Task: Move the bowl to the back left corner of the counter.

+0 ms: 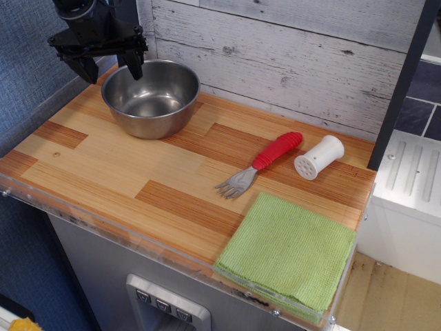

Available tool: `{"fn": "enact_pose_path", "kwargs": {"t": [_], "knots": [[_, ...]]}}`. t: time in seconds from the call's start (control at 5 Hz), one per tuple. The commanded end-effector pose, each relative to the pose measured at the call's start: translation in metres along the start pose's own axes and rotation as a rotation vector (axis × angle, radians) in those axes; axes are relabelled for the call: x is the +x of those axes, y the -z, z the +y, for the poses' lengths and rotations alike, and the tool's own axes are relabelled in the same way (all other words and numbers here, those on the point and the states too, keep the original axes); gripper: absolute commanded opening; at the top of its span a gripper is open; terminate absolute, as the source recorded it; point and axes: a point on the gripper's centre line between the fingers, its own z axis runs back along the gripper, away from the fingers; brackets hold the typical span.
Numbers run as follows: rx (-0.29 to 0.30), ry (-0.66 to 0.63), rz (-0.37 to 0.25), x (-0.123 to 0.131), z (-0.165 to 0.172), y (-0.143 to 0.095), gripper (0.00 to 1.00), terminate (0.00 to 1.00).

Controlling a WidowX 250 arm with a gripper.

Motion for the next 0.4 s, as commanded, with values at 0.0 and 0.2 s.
{"fn": "enact_pose_path", "kwargs": {"t": [0.0, 0.2], "knots": [[0.0, 0.014, -0.061, 0.0057, -0.0003, -0.0209, 1.0, 0.0], [0.0, 0.014, -0.061, 0.0057, -0.0003, -0.0209, 1.0, 1.0]]}}
